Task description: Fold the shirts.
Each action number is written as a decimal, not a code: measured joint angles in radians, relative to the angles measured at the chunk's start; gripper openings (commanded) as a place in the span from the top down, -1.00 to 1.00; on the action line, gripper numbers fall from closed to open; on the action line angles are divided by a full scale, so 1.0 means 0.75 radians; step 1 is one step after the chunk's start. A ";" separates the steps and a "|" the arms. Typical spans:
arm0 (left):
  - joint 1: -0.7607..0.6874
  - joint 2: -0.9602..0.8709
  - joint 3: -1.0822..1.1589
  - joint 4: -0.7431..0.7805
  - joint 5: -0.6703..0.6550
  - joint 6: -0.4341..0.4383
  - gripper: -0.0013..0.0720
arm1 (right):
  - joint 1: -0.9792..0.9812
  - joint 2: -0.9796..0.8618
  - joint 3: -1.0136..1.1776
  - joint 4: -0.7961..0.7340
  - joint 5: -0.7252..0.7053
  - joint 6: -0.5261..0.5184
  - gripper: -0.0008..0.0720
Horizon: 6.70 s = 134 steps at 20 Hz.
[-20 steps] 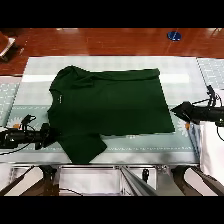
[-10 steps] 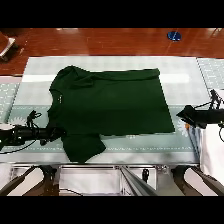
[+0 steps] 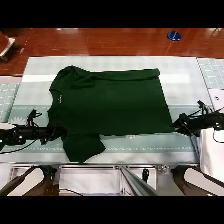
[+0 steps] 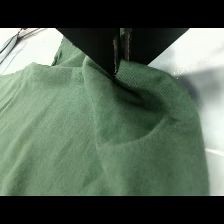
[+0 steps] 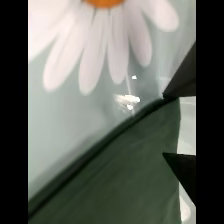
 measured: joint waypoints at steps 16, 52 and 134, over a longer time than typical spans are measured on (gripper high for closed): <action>-0.001 0.165 0.573 -0.747 -0.114 0.235 0.92 | 0.176 0.024 0.897 0.479 0.130 -0.182 0.92; -0.382 0.198 1.056 0.211 0.373 -0.254 0.92 | 0.187 0.277 0.914 0.447 0.030 -0.167 0.92; -0.315 0.085 -0.042 -0.294 0.205 0.151 0.92 | 0.085 0.022 -0.045 0.178 -0.200 -0.028 0.92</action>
